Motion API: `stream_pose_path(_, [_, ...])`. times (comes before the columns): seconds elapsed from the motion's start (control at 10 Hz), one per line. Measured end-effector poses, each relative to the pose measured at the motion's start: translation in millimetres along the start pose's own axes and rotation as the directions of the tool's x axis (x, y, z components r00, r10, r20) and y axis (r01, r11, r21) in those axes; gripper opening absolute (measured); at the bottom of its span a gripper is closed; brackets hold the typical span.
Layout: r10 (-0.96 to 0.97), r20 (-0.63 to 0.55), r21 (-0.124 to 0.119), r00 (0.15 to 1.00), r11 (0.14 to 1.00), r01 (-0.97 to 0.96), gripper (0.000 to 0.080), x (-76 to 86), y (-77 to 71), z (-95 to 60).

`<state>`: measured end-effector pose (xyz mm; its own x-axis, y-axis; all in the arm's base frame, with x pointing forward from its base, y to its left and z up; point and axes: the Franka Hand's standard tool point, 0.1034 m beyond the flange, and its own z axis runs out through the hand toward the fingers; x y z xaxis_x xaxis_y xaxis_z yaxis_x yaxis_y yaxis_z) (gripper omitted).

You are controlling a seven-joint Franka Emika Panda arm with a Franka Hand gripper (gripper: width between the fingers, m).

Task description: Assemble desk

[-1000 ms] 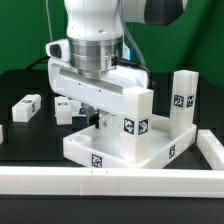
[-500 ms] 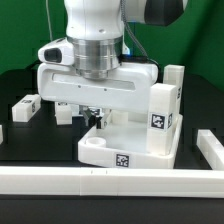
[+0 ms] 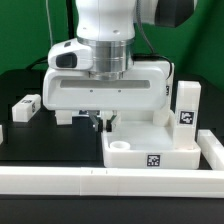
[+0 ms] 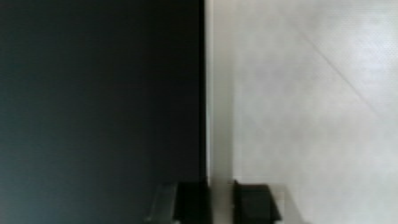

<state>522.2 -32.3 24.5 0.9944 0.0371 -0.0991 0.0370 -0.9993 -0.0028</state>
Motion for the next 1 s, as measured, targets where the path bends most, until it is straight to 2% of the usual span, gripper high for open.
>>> stream_pose_path(0.2, [-0.208,-0.005,-0.024,0.978,0.978,0.208,0.0061,10.2,-1.2,-2.2])
stream_pose_path(0.3, [-0.222,-0.001,-0.025,0.975,0.975,0.222,0.0061,8.6,0.4,-1.3])
stream_pose_path(0.5, [-0.365,0.013,-0.037,0.931,0.93,0.365,0.0061,8.1,4.4,-1.3])
stream_pose_path(0.7, [-0.482,0.025,-0.045,0.876,0.875,0.483,0.0061,10.3,6.6,-1.8])
stream_pose_path(1.0, [-0.653,0.044,-0.071,0.756,0.753,0.655,0.0061,27.0,-1.1,-3.5])
